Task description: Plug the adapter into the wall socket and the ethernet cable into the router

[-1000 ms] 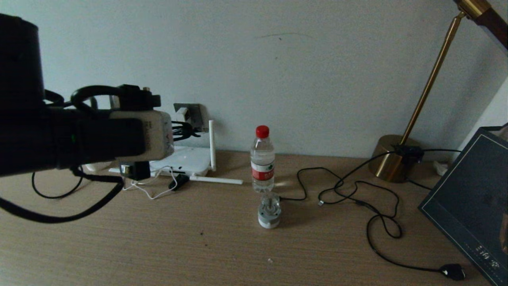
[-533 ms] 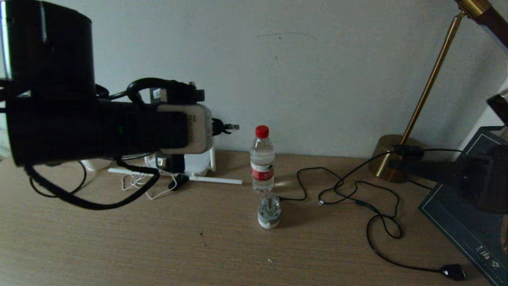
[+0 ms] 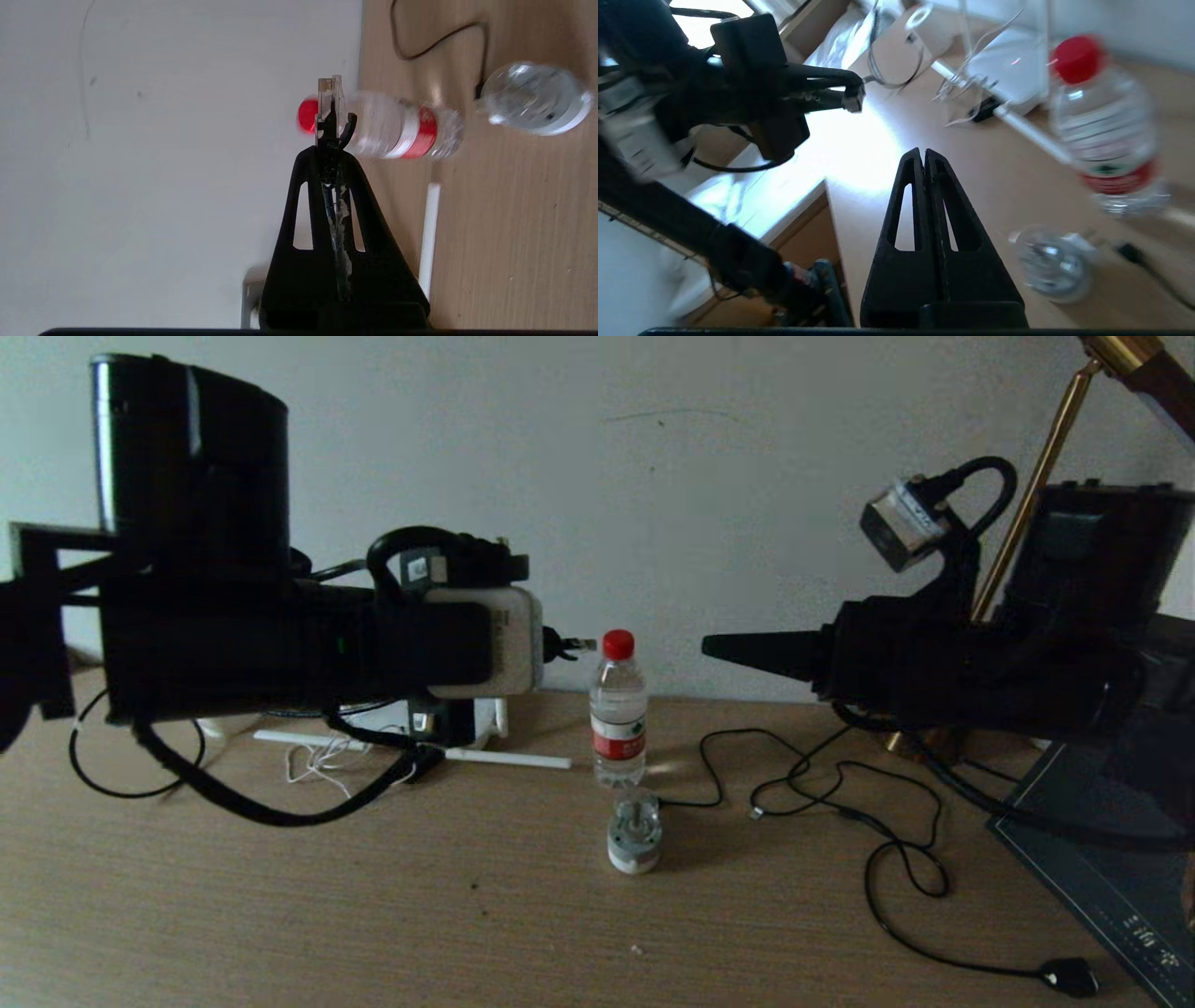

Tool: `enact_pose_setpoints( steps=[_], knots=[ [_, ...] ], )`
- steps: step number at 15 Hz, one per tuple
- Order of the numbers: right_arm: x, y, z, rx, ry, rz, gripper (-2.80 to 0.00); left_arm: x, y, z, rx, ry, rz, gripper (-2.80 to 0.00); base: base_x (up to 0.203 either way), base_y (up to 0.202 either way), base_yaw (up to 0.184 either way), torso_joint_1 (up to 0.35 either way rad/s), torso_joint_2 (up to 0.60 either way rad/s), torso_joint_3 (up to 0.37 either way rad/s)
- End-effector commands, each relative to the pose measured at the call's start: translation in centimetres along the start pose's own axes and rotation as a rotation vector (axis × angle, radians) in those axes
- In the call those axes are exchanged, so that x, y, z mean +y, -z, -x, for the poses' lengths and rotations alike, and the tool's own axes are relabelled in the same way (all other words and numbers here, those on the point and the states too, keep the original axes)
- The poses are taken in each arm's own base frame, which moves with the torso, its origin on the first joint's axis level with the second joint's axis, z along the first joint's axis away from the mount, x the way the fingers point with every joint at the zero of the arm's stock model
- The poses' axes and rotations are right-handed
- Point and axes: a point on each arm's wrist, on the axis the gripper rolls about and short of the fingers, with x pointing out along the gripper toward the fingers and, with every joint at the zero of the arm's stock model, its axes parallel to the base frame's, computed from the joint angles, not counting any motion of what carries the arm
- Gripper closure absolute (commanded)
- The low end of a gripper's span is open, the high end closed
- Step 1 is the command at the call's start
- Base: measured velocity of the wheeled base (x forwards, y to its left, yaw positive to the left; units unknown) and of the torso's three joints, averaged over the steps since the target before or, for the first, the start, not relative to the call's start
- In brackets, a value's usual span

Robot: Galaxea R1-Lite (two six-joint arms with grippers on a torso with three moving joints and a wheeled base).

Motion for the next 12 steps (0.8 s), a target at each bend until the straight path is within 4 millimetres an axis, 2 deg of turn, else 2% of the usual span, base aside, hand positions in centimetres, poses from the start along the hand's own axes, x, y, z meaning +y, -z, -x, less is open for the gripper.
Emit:
enact_pose_setpoints(
  steps=[1,2,5,12],
  knots=[
    [-0.4,0.6,-1.4,0.028,-0.015,-0.015,-2.59,-0.2,-0.3,-0.7,-0.015,0.010,-0.010,0.00,0.000,0.000,0.000,0.000,0.00,0.000],
    [-0.4,0.6,-1.5,0.024,-0.010,-0.012,-2.80,-0.3,-0.5,-1.3,-0.027,0.011,-0.013,0.00,0.000,0.000,0.000,0.000,0.00,0.000],
    [0.1,0.5,-1.5,0.012,-0.007,-0.003,-2.80,-0.3,-1.4,-2.0,-0.056,0.013,-0.022,0.00,0.000,0.000,0.000,0.000,0.00,0.000],
    [0.7,0.1,-1.6,-0.006,-0.010,0.019,-2.80,-0.2,-1.7,-3.0,-0.070,0.019,-0.027,0.00,0.000,0.000,0.000,0.000,0.00,0.000]
  ],
)
